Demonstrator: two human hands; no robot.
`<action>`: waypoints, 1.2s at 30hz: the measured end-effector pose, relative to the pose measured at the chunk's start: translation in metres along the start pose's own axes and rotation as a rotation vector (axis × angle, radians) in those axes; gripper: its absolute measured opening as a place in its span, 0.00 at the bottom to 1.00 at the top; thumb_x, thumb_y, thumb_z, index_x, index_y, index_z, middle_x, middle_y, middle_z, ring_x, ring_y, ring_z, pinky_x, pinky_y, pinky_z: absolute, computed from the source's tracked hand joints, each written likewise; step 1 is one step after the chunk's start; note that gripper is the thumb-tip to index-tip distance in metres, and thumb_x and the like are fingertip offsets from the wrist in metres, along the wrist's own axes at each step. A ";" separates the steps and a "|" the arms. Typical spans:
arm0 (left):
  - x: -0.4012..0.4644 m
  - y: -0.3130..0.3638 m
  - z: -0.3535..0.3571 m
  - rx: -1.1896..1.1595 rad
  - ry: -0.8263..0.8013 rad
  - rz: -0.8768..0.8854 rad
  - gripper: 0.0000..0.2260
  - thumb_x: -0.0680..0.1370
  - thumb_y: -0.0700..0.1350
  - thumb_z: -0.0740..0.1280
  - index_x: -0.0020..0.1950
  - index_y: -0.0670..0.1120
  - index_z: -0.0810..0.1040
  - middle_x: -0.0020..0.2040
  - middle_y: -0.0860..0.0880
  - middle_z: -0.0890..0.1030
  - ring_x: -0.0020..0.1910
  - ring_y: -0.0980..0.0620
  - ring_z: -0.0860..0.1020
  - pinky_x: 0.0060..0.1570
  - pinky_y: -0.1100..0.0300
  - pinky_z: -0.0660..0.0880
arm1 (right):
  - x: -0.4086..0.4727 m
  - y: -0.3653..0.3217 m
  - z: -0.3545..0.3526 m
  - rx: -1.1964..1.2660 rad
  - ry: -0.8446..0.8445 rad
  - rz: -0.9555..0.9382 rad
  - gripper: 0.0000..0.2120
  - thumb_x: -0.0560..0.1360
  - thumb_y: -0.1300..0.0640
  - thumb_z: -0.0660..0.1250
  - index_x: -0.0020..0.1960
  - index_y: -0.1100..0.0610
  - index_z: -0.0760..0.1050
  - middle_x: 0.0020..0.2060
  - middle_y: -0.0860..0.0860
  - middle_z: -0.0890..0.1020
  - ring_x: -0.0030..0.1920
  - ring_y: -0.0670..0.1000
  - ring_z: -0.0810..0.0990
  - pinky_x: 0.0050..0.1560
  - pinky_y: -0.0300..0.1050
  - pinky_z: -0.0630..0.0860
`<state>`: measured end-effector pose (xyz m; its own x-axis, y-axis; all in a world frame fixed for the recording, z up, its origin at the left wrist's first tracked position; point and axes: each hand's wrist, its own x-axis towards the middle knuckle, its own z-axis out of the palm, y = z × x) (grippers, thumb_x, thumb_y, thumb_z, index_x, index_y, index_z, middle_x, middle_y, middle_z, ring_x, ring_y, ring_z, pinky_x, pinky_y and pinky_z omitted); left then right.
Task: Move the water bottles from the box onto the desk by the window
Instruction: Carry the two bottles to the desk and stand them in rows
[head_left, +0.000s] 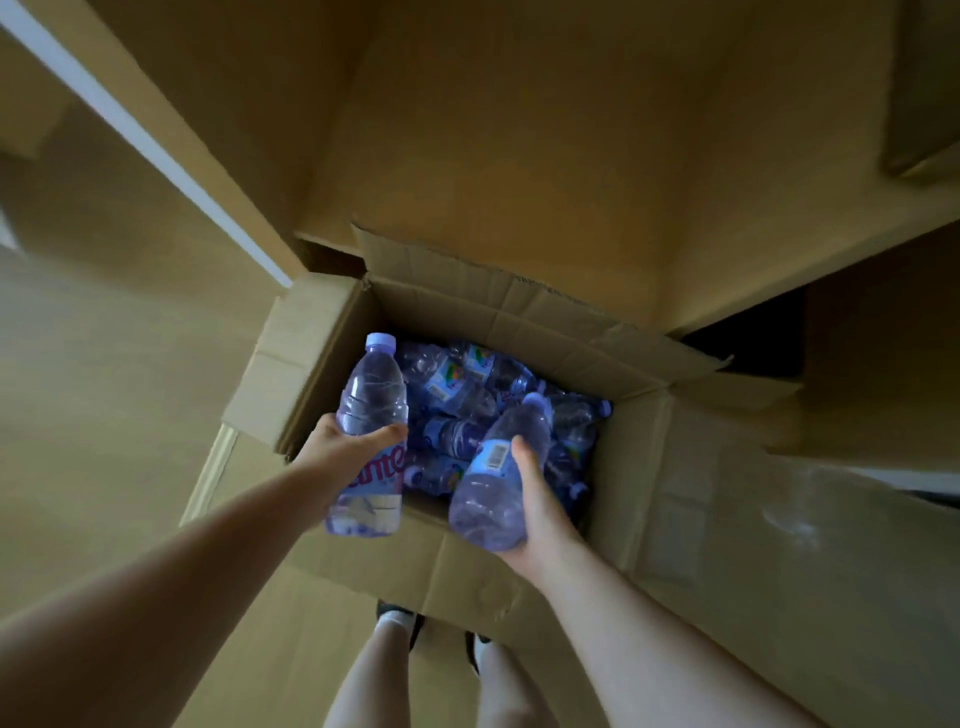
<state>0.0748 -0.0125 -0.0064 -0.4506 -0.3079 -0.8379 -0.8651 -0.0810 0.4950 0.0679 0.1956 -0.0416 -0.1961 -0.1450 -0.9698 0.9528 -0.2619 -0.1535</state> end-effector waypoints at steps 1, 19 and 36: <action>-0.017 0.003 -0.008 -0.020 0.020 0.009 0.16 0.71 0.48 0.75 0.54 0.43 0.77 0.44 0.39 0.83 0.36 0.44 0.81 0.36 0.58 0.77 | -0.016 -0.003 0.010 -0.054 -0.001 -0.018 0.31 0.70 0.37 0.70 0.61 0.60 0.76 0.45 0.57 0.85 0.42 0.54 0.85 0.41 0.47 0.81; -0.276 0.024 -0.229 -0.432 0.372 0.245 0.33 0.53 0.56 0.75 0.53 0.41 0.78 0.40 0.45 0.83 0.35 0.50 0.82 0.37 0.57 0.78 | -0.274 0.023 0.240 -1.103 -0.138 -0.829 0.36 0.60 0.41 0.78 0.59 0.54 0.66 0.54 0.54 0.79 0.54 0.56 0.80 0.56 0.55 0.78; -0.360 -0.053 -0.503 -0.733 1.005 0.236 0.26 0.66 0.50 0.78 0.58 0.46 0.69 0.51 0.47 0.80 0.49 0.48 0.80 0.53 0.49 0.78 | -0.368 0.214 0.526 -1.374 -0.474 -1.237 0.34 0.69 0.43 0.74 0.67 0.55 0.63 0.60 0.51 0.75 0.51 0.54 0.78 0.49 0.47 0.74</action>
<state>0.3936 -0.3744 0.3849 0.0672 -0.9423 -0.3279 -0.3171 -0.3318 0.8885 0.2220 -0.3086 0.3820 -0.6240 -0.7708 -0.1282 -0.2968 0.3855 -0.8737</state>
